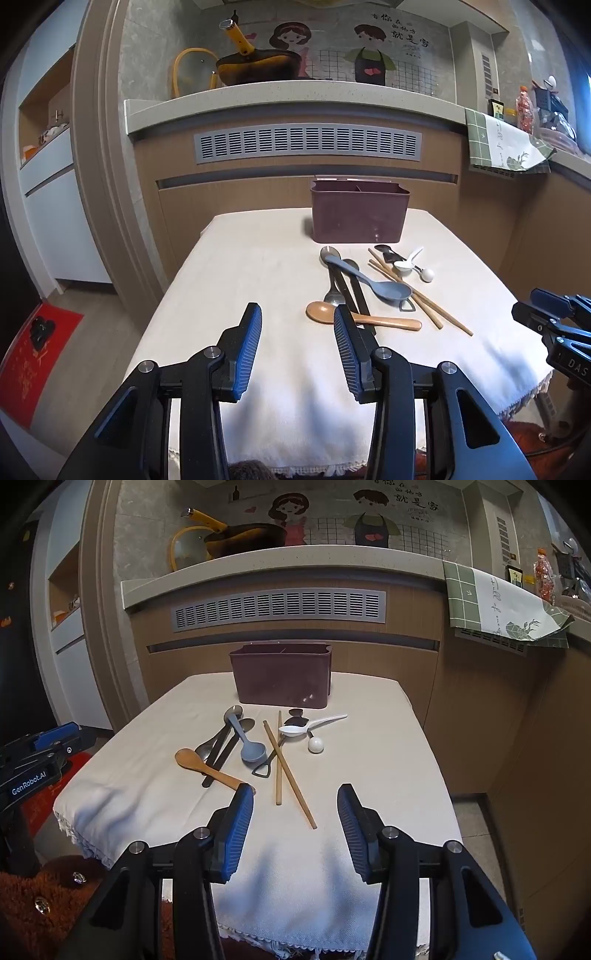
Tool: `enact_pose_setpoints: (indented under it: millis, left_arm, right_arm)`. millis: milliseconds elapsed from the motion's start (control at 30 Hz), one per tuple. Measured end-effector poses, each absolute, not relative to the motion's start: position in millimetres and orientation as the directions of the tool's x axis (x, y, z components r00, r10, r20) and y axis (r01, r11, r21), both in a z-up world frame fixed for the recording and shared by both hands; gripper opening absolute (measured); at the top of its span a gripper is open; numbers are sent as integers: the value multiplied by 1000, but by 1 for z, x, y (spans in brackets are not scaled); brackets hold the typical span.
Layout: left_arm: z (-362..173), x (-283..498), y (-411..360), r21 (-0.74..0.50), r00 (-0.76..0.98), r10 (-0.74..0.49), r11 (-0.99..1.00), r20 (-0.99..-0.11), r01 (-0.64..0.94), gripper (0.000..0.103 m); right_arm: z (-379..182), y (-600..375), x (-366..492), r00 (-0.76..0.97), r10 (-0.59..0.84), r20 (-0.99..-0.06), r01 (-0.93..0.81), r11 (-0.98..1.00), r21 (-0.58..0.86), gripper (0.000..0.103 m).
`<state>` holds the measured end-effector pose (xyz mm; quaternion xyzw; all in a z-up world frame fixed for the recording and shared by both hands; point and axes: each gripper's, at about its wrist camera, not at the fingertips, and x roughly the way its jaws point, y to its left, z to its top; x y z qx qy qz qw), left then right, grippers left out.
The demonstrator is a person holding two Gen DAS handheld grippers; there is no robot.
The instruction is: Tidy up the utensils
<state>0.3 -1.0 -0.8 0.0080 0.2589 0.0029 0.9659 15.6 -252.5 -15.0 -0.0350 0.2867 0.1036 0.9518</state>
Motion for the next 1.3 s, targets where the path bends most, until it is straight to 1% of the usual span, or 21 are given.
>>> enact_pose_setpoints:
  millis: [267, 1300]
  left_arm:
    - [-8, 3, -1, 12, 857, 10, 1000, -515, -4, 42]
    - [-9, 7, -3, 10, 853, 6, 1000, -523, -1, 42]
  right_arm:
    - [-16, -251, 17, 810, 172, -561, -212, 977, -7, 45]
    - [-22, -254, 22, 797, 178, -577, -217, 976, 2, 45]
